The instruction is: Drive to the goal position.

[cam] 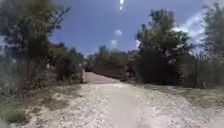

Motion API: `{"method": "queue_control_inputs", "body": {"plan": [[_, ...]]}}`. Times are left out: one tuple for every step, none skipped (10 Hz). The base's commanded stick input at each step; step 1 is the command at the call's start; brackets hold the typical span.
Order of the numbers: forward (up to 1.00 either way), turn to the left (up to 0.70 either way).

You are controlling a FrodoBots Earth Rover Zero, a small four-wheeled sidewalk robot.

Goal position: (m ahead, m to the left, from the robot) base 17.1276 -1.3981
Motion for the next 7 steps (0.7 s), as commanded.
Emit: {"method": "queue_control_inputs", "body": {"plan": [[0.50, 0.00], [0.50, 0.00], [0.50, 0.00], [0.50, 0.00], [0.50, 0.00], [0.50, 0.00], [0.50, 0.00]]}}
